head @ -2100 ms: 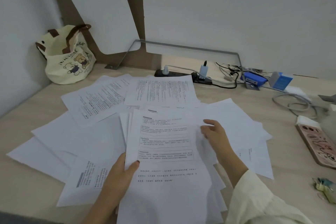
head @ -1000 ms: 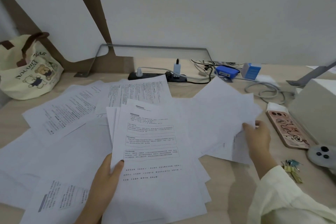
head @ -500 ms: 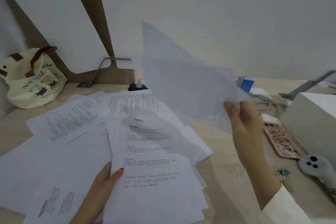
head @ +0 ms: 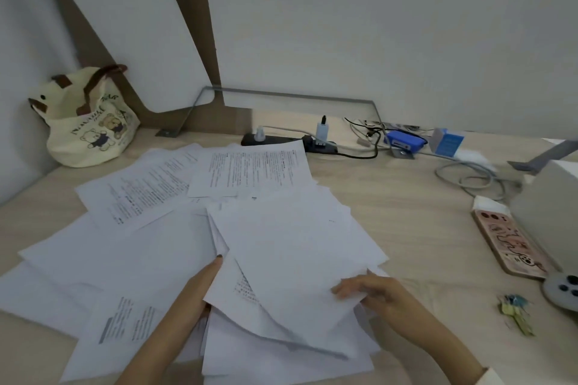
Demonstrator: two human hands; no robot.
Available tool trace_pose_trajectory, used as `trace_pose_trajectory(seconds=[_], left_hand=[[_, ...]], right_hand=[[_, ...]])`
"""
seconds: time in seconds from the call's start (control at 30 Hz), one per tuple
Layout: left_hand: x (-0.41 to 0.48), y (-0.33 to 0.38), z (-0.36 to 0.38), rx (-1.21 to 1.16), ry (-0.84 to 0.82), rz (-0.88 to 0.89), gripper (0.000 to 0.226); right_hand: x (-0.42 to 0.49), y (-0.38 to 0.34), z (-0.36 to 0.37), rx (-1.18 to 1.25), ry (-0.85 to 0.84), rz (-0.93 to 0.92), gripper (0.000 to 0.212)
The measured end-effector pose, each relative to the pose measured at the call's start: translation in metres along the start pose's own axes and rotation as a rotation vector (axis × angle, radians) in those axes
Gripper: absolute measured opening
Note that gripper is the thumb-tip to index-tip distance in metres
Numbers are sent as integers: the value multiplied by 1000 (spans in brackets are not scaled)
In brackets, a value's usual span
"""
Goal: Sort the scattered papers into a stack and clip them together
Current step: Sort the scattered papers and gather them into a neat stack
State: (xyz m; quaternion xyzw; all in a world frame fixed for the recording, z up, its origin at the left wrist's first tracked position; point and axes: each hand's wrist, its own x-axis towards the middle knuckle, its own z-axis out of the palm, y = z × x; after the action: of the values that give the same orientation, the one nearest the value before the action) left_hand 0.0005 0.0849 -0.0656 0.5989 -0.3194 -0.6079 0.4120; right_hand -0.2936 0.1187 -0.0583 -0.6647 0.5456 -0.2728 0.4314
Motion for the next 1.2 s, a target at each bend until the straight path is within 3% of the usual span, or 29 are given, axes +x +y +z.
trace_pose_trajectory(seconds=[0.1,0.2,0.3,0.4,0.47,0.63,0.77,1.0,1.2], left_hand=[[2,-4,-4,119,-41,55,37],[2,-7,-7,186,-61,59,29],[2,-8,-9,203,-76,48,30],[4,-10,-10,224,-75,53,29],[4,-11,-10,237,-77,68,27],[6,-13,-10,199,-79,71,23],[6,-14,-9,181,-42,97,34],[0,-19,-10,122,14,109,28],[-5,-7,-21,106,-60,111,25]], right_hand=[[6,2,-7,-68,147,44,27],[11,-1,-19,-12,490,45,18],[8,-14,-31,226,755,-26,19],[3,-22,-35,529,849,4,22],[1,-22,-36,693,851,68,20],[-2,-4,-27,901,859,223,38],[-10,-4,-8,948,773,311,26],[-11,-3,16,801,506,334,21],[-5,-4,-8,692,267,394,23]])
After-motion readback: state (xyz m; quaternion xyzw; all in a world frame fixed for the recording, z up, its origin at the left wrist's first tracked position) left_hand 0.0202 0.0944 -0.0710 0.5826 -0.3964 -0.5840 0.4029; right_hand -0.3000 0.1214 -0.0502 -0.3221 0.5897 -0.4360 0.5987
